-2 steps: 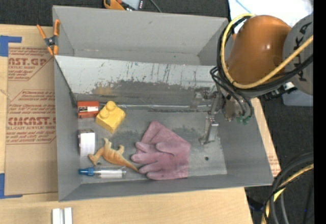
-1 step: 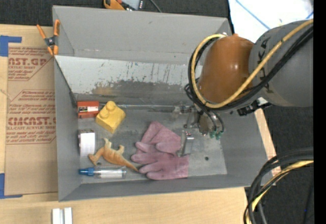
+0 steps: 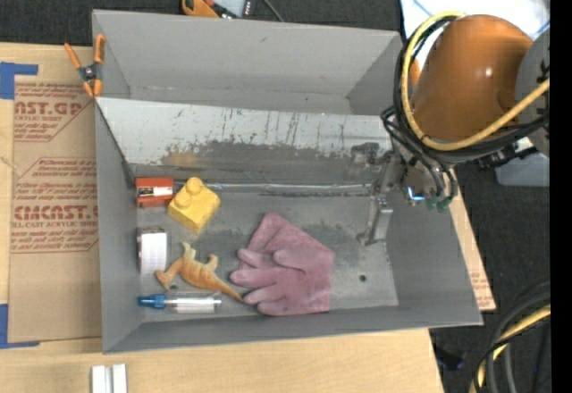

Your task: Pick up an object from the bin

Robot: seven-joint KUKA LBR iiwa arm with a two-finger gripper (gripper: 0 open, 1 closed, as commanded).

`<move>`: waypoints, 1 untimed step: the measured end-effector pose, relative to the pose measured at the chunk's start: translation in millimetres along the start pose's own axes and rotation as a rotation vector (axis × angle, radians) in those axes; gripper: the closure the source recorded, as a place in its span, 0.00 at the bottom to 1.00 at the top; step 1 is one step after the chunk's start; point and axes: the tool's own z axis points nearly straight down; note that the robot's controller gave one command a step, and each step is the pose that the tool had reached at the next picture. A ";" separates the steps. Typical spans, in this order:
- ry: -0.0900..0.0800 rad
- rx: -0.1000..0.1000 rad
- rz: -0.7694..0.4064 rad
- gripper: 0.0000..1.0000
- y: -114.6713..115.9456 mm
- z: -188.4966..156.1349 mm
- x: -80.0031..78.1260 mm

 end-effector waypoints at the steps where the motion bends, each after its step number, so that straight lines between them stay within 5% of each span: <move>1: 0.018 -0.005 -0.113 0.00 29.5 97.4 24.1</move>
Offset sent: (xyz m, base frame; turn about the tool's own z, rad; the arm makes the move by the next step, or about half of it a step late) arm -0.0231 -0.0083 0.0238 -0.0116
